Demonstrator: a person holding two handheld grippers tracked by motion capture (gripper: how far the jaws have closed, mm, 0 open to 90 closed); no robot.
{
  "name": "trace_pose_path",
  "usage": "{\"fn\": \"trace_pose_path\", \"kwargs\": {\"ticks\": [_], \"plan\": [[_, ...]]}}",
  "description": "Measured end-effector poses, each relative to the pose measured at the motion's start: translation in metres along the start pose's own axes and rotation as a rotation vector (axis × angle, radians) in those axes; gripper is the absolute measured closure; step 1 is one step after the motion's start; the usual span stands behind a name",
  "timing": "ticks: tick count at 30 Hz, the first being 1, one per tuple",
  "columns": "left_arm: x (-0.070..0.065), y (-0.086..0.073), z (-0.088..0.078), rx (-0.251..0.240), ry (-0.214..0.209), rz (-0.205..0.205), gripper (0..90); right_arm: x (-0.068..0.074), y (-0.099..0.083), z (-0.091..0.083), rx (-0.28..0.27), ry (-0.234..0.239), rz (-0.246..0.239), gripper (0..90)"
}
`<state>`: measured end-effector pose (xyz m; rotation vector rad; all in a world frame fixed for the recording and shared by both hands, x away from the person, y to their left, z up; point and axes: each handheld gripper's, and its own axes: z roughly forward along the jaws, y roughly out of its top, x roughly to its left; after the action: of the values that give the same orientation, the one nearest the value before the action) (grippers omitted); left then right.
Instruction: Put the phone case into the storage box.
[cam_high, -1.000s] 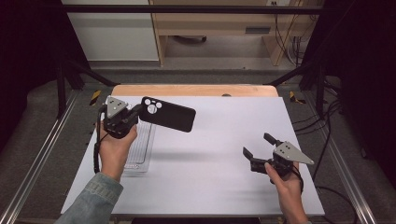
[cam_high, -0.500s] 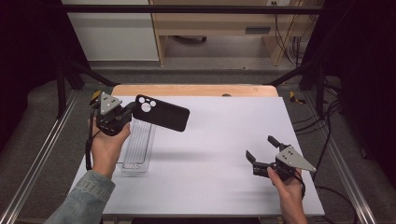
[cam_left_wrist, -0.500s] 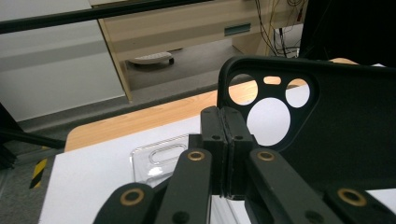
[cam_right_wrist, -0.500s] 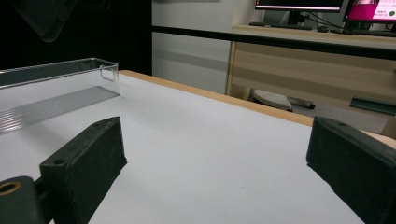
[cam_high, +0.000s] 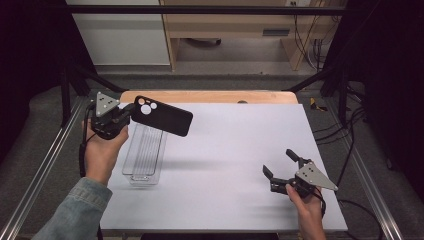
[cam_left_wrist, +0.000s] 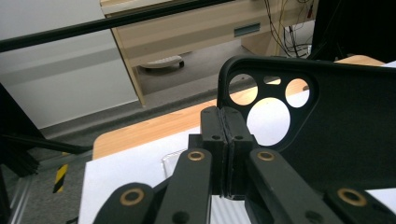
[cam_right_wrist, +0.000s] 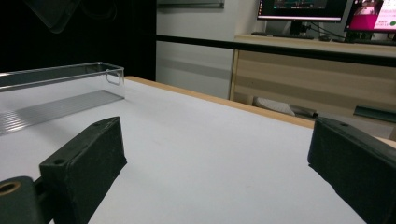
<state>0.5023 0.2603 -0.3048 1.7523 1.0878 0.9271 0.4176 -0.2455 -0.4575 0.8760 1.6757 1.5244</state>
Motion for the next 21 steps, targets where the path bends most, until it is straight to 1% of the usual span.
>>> {"fn": "trace_pose_path", "kwargs": {"ticks": [3,7,12,15,19,21], "plan": [[0.004,0.003,-0.001,0.007,0.009,0.039,89.0,-0.001,0.0,-0.003,-0.011,0.002,-0.008,4.4],[0.008,0.006,-0.003,0.009,0.013,0.064,89.0,-0.001,-0.003,-0.005,-0.007,0.004,-0.004,4.4],[0.015,0.009,-0.003,0.019,0.023,0.094,89.0,0.003,-0.004,-0.006,-0.014,0.014,-0.001,4.4],[0.019,0.011,-0.004,0.02,0.038,0.129,89.0,0.005,-0.004,-0.008,-0.017,0.013,0.004,4.4],[0.02,0.013,-0.003,0.024,0.056,0.174,89.0,0.007,-0.006,-0.007,-0.006,0.0,0.008,4.1],[0.022,0.013,-0.002,0.027,0.066,0.192,89.0,0.008,-0.006,-0.007,0.001,-0.018,0.005,4.1]]}}
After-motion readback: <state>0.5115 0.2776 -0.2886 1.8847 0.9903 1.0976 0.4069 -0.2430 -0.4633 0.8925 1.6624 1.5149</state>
